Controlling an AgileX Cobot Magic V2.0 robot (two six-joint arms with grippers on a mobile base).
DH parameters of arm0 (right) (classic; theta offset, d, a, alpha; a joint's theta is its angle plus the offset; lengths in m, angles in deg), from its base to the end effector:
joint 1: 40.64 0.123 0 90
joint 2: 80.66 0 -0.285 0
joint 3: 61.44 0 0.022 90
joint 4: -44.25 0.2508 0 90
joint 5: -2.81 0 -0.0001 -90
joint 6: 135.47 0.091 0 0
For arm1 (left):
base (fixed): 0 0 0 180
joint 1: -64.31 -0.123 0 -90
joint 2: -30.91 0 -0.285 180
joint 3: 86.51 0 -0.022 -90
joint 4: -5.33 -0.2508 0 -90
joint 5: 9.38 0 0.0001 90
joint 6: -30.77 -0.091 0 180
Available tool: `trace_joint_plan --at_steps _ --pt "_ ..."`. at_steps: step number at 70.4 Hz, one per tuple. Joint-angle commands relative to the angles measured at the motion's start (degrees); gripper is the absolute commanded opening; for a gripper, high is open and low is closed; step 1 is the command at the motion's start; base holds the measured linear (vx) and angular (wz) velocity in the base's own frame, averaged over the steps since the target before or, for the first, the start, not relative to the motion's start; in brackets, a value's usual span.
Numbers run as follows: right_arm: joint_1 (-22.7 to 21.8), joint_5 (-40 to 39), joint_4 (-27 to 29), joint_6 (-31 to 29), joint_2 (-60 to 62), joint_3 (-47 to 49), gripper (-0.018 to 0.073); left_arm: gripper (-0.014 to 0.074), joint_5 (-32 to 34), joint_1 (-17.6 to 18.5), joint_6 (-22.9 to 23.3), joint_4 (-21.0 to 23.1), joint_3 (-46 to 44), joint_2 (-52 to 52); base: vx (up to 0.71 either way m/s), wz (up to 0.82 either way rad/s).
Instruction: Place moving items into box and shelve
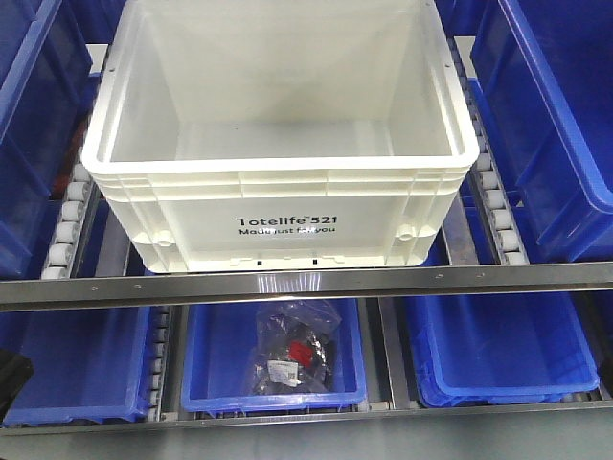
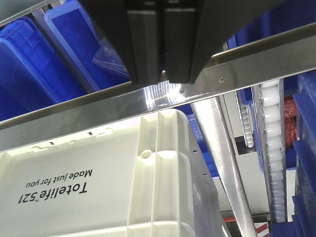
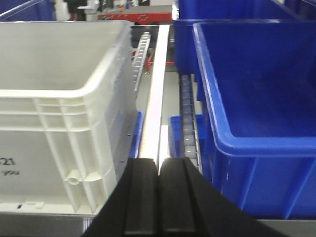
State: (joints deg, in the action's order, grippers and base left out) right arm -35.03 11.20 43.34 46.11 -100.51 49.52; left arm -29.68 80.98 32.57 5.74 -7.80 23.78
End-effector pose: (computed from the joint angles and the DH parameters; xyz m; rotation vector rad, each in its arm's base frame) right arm 0.0722 0.0069 0.2350 -0.0713 1.6970 0.0801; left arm 0.0508 -0.0155 0.1731 0.2361 1.8438 -0.2311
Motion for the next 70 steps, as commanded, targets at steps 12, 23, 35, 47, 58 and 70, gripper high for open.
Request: trace_joint_plan --at_steps 12,23,35,47,58,70 --pt "-0.1 -12.0 -1.5 4.1 6.6 -10.0 -0.0015 -0.0026 4.2 0.2 0.0 0.5 0.9 0.9 0.0 0.0" --pt "-0.1 -10.6 -1.5 2.1 11.3 -10.2 -0.0015 -0.0026 4.2 0.2 0.0 0.5 0.9 0.9 0.0 0.0" --pt "-0.1 -10.3 -1.5 2.1 13.4 -10.2 -0.0015 -0.0026 4.2 0.2 0.0 0.5 0.9 0.9 0.0 0.0" --pt "-0.1 -10.2 -1.4 2.3 13.3 -10.1 -0.0015 -0.0026 4.2 0.2 0.0 0.5 0.9 0.9 0.0 0.0" --pt "-0.1 -10.2 -1.4 2.3 13.3 -10.1 -0.0015 -0.0026 4.2 0.2 0.0 0.5 0.9 0.9 0.0 0.0" --pt "-0.1 -10.2 -1.4 2.3 13.3 -10.1 -0.0015 -0.0026 4.2 0.2 0.0 0.5 0.9 0.9 0.0 0.0"
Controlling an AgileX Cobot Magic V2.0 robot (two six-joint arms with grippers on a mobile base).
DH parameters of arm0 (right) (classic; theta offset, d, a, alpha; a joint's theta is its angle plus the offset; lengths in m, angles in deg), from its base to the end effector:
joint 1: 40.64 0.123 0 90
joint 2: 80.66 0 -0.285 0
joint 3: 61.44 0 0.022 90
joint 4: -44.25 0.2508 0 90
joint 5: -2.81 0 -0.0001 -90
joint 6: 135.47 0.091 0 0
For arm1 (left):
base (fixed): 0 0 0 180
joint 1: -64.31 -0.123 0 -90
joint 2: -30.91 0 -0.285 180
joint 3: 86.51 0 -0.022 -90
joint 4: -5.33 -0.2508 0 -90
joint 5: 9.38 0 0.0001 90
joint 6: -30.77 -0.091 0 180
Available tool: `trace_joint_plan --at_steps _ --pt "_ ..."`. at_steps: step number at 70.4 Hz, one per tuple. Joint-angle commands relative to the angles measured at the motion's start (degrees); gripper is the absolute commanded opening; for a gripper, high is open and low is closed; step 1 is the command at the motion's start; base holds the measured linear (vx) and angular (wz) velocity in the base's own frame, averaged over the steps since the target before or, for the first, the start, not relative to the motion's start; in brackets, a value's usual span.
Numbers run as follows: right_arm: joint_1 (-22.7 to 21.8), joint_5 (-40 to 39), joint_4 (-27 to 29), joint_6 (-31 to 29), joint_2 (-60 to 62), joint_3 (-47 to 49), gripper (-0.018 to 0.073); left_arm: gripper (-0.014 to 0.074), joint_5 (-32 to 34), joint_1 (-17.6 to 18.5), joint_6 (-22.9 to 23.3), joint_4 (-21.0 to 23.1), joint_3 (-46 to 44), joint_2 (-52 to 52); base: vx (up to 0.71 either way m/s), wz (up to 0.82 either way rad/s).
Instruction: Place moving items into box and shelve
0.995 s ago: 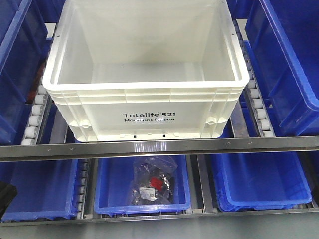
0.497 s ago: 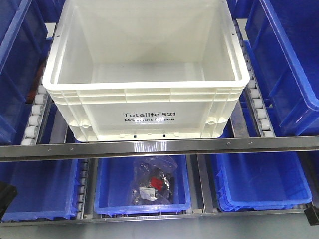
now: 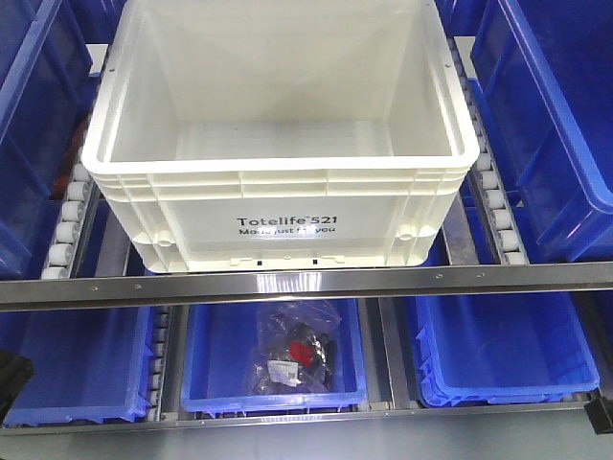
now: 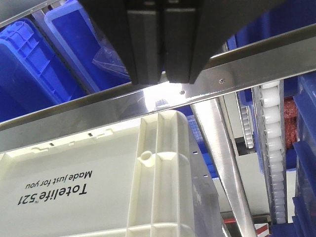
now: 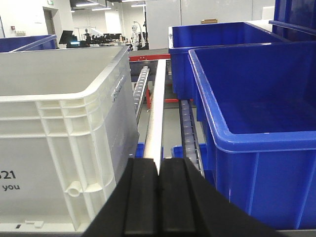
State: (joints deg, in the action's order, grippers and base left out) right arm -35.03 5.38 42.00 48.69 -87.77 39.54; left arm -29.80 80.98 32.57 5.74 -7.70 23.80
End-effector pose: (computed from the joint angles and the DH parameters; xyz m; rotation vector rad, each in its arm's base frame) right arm 0.0567 0.0054 0.1991 -0.0486 1.5482 0.1026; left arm 0.0508 -0.0154 0.1724 0.2365 1.8472 -0.2307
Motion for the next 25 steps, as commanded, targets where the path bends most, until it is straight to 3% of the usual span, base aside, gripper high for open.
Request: trace_joint_plan --at_steps 1,25 --pt "-0.1 -4.4 0.0 -0.3 0.6 -0.2 -0.0015 -0.0026 4.3 0.2 0.0 0.5 0.8 0.9 0.0 0.0" --pt "-0.1 -4.4 0.0 -0.3 0.6 -0.2 -0.0015 -0.0026 4.3 0.2 0.0 0.5 0.8 0.9 0.0 0.0"
